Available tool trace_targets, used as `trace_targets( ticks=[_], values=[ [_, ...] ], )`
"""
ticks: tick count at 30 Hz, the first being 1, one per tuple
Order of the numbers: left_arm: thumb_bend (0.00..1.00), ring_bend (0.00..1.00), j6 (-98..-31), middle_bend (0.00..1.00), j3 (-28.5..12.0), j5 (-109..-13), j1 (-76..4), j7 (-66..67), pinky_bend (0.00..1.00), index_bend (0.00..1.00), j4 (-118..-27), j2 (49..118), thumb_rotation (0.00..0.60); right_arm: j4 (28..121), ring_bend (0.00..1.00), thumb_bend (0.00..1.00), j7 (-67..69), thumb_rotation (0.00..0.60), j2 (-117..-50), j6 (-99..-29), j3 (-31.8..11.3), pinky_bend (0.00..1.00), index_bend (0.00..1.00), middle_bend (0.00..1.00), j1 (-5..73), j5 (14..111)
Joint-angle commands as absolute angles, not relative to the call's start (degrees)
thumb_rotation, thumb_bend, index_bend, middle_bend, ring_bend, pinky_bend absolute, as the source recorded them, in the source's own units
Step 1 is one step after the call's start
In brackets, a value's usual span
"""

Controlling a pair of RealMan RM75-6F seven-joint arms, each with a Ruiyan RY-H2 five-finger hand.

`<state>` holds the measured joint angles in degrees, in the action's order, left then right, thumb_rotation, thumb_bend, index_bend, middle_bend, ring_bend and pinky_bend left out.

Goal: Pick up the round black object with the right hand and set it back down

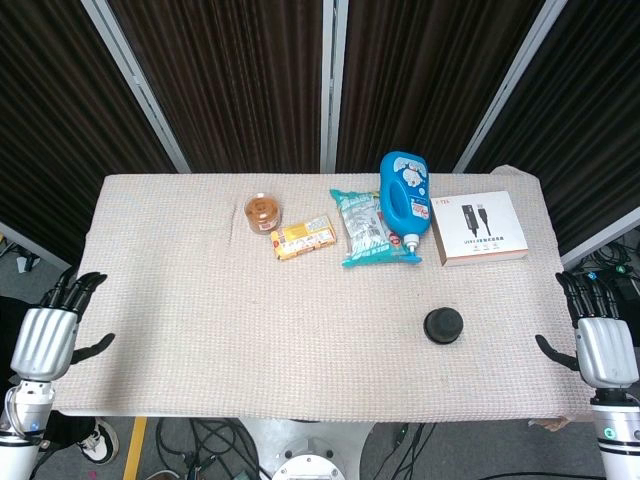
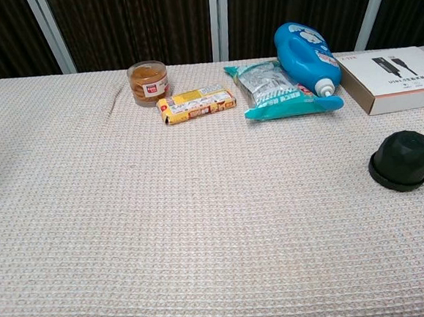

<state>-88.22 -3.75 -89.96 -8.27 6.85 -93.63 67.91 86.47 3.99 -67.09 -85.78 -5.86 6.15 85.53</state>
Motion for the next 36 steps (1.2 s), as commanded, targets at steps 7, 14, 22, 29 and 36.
trace_targets(
  ticks=[7, 14, 22, 29, 36],
  values=[
    [0.13, 0.06, -88.1, 0.15, -3.7, -89.9, -8.3, 6.9, 0.31, 0.16, -93.6, 68.1, 0.6, 86.3, 0.0, 0.11, 4.0, 0.6, -67.2, -84.7, -5.3, 0.0, 0.03, 0.09, 6.4, 85.6],
    [0.13, 0.06, -88.3, 0.15, -3.8, -90.1, -8.3, 7.3, 0.31, 0.16, -94.0, 67.9, 0.6, 85.6, 0.0, 0.11, 3.8, 0.6, -68.8, -81.2, -4.3, 0.0, 0.03, 0.1, 7.7, 85.6],
    [0.13, 0.06, -88.4, 0.15, -3.6, -90.3, -8.1, 6.7, 0.31, 0.16, -93.6, 68.0, 0.6, 82.9, 0.0, 0.11, 4.3, 0.6, -72.0, -73.1, -2.7, 0.0, 0.03, 0.1, 10.5, 84.0],
    [0.13, 0.06, -88.5, 0.15, -3.5, -90.2, -8.0, 5.7, 0.31, 0.16, -92.6, 68.5, 0.6, 80.5, 0.0, 0.11, 3.5, 0.6, -74.9, -67.8, -3.1, 0.0, 0.03, 0.1, 13.7, 82.6],
    [0.13, 0.06, -88.8, 0.15, -3.6, -89.7, -7.7, 5.0, 0.31, 0.16, -92.2, 68.1, 0.6, 77.9, 0.0, 0.11, 4.5, 0.6, -77.9, -63.5, -3.8, 0.0, 0.01, 0.1, 16.7, 81.5]
  ],
)
